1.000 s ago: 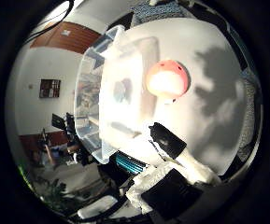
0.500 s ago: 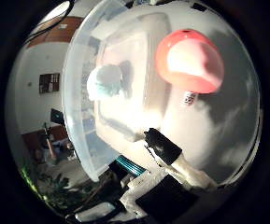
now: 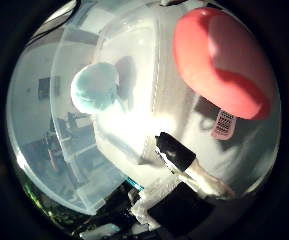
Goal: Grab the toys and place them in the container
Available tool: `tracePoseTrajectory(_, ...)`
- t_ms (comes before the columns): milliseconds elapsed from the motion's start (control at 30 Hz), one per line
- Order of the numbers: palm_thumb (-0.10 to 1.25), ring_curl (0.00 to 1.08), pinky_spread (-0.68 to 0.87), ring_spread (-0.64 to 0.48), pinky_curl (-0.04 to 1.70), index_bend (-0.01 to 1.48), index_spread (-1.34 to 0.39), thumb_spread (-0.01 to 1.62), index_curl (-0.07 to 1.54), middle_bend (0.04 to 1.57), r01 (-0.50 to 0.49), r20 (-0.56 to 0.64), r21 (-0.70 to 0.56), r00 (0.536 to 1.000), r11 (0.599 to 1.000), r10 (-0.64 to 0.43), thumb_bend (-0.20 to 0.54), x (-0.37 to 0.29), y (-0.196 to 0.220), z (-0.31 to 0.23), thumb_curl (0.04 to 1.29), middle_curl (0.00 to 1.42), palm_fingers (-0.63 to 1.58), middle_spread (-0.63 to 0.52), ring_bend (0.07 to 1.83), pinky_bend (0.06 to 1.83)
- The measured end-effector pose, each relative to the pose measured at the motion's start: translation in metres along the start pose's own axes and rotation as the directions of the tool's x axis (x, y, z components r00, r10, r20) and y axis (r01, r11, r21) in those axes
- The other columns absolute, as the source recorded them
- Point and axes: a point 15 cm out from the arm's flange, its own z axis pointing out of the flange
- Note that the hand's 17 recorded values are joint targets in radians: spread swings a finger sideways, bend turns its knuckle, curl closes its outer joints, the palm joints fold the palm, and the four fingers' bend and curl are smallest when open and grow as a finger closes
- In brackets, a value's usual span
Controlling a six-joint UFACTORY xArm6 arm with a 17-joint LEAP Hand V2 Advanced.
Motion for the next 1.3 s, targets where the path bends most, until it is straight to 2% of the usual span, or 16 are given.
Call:
tracePoseTrajectory(67, 0.69, 0.27, 0.39, 0.07, 0.25, 0.17, -0.36, 1.10, 0.27, 0.33, 0.005, -0.014, -0.004, 1.000, 1.000, -0.005, -0.016, 0.004, 0.000, 0.002, 0.37, 0.36, 0.41, -0.11, 0.47, 0.39)
tracePoseTrajectory(133, 0.71, 0.31, 0.23, -0.07, 0.23, 0.18, -0.36, 1.10, 0.28, 0.49, 0.006, -0.027, -0.006, 1.000, 1.000, -0.007, -0.013, 0.009, 0.001, 0.001, 0.37, 0.42, 0.70, -0.19, 0.62, 0.36)
tracePoseTrajectory(167, 0.72, 0.33, 0.09, -0.17, 0.22, 0.18, -0.37, 1.09, 0.29, 0.55, 0.005, -0.036, -0.007, 0.999, 1.000, -0.006, -0.016, 0.014, 0.002, 0.001, 0.37, 0.45, 0.79, -0.23, 0.69, 0.39)
tracePoseTrajectory(233, 0.75, 0.40, -0.25, -0.29, 0.27, 0.22, -0.41, 1.08, 0.33, 0.67, 0.001, -0.052, -0.006, 0.999, 1.000, -0.001, -0.016, 0.022, 0.004, -0.002, 0.38, 0.53, 1.13, -0.29, 0.85, 0.57)
tracePoseTrajectory(267, 0.75, 0.44, -0.35, -0.32, 0.30, 0.24, -0.43, 1.07, 0.36, 0.71, 0.002, -0.061, -0.006, 0.998, 1.000, -0.002, -0.019, 0.026, 0.005, -0.004, 0.38, 0.57, 1.14, -0.31, 0.90, 0.65)
tracePoseTrajectory(333, 0.76, 0.51, -0.43, -0.34, 0.38, 0.38, -0.46, 1.07, 0.45, 0.80, -0.006, -0.082, -0.005, 0.997, 1.000, 0.005, -0.017, 0.038, 0.009, -0.008, 0.38, 0.65, 1.21, -0.33, 1.02, 0.84)
tracePoseTrajectory(433, 0.79, 0.61, -0.40, -0.32, 0.54, 0.64, -0.49, 1.07, 0.64, 0.91, -0.017, -0.103, 0.020, 0.994, 1.000, 0.019, -0.016, 0.051, 0.012, -0.023, 0.39, 0.79, 1.17, -0.35, 1.18, 1.13)
tracePoseTrajectory(533, 0.85, 0.67, -0.34, -0.31, 0.62, 0.84, -0.46, 1.08, 0.78, 1.04, -0.038, -0.130, 0.060, 0.991, 0.997, 0.046, -0.006, 0.070, 0.018, -0.047, 0.41, 0.90, 1.12, -0.35, 1.25, 1.25)
tracePoseTrajectory(633, 0.98, 0.73, -0.28, -0.29, 0.71, 0.96, -0.40, 1.10, 0.89, 1.14, -0.066, -0.146, 0.100, 0.986, 0.993, 0.080, 0.020, 0.086, 0.027, -0.071, 0.46, 0.97, 1.07, -0.31, 1.30, 1.33)
tracePoseTrajectory(833, 1.05, 0.81, -0.22, -0.27, 0.83, 1.01, -0.33, 1.09, 0.99, 1.22, -0.115, -0.190, 0.121, 0.972, 0.986, 0.137, -0.008, 0.109, 0.062, -0.127, 0.53, 1.02, 1.01, -0.26, 1.34, 1.35)
tracePoseTrajectory(1033, 1.04, 0.85, -0.20, -0.27, 0.92, 1.02, -0.30, 1.10, 1.03, 1.25, -0.147, -0.216, 0.106, 0.962, 0.983, 0.167, -0.014, 0.104, 0.104, -0.210, 0.56, 1.03, 0.97, -0.23, 1.36, 1.34)
tracePoseTrajectory(1167, 1.04, 0.87, -0.19, -0.27, 0.97, 1.03, -0.29, 1.10, 1.04, 1.27, -0.130, -0.230, 0.145, 0.960, 0.981, 0.161, -0.013, 0.080, 0.125, -0.265, 0.58, 1.03, 0.96, -0.22, 1.36, 1.32)
tracePoseTrajectory(1300, 1.03, 0.88, -0.20, -0.27, 1.01, 1.03, -0.29, 1.10, 1.06, 1.27, -0.060, -0.239, 0.161, 0.966, 0.985, 0.098, -0.014, 0.034, 0.129, -0.301, 0.59, 1.03, 0.95, -0.21, 1.36, 1.30)
